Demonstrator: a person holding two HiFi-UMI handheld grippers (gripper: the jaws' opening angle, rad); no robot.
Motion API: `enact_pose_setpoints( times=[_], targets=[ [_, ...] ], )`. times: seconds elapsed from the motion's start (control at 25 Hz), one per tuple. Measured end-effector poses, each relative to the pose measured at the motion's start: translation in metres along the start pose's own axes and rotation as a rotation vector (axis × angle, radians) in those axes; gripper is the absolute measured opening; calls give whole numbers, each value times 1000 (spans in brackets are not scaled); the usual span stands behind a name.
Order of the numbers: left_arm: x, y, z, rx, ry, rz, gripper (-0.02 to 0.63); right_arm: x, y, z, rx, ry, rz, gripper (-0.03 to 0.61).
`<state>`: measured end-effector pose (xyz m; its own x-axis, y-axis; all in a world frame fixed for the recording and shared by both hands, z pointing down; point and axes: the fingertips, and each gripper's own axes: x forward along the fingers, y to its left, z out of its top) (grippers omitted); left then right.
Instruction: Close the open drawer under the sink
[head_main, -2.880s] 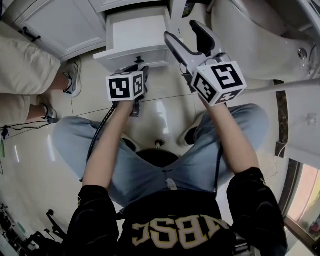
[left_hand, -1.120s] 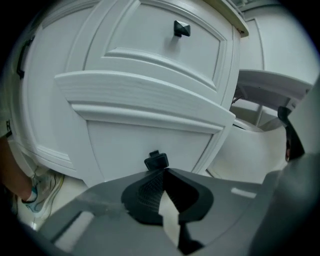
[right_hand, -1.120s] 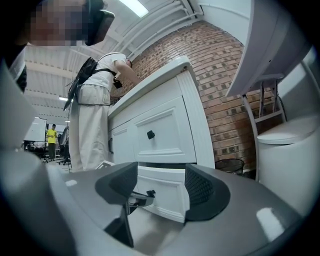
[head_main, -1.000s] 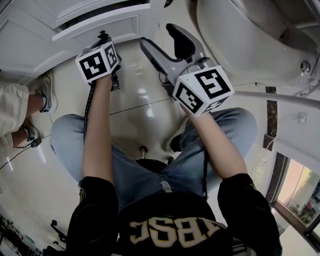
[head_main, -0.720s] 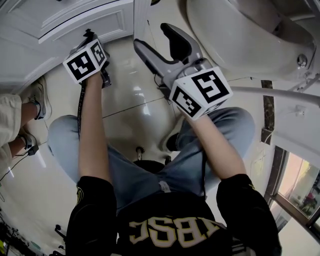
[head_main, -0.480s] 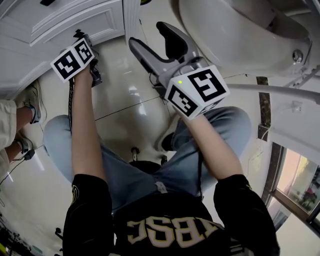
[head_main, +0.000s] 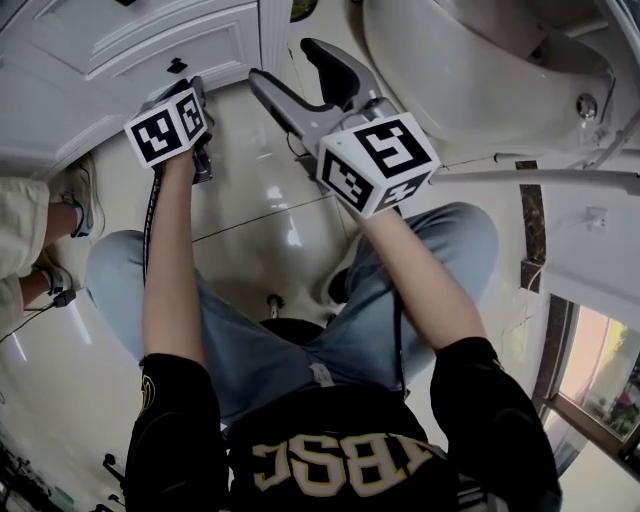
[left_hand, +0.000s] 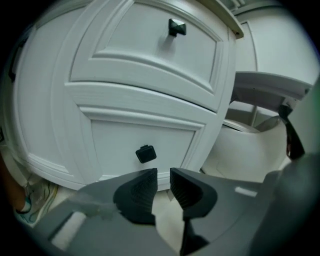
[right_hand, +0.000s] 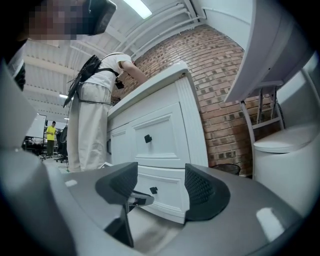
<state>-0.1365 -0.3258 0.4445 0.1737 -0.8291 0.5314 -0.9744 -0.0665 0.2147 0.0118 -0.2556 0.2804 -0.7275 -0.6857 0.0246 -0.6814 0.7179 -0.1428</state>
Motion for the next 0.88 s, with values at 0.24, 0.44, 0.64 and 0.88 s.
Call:
enact_pose_setpoints(
  times=[0.24, 0.44, 0.64, 0.88],
  targets=[
    [-65, -21, 24, 269, -87, -49, 129, 9, 33, 10, -70, -23, 50, 302],
    [-132, -27, 53, 380, -237, -29, 183, 7, 36, 5, -106, -16, 29, 302],
    [-192, -17, 79, 336, -400, -10, 261, 1, 38, 17, -86, -80, -46, 304],
    [-222, 4, 92, 299, -503, 66, 314, -5, 25, 26, -83, -106, -196, 342]
  ],
)
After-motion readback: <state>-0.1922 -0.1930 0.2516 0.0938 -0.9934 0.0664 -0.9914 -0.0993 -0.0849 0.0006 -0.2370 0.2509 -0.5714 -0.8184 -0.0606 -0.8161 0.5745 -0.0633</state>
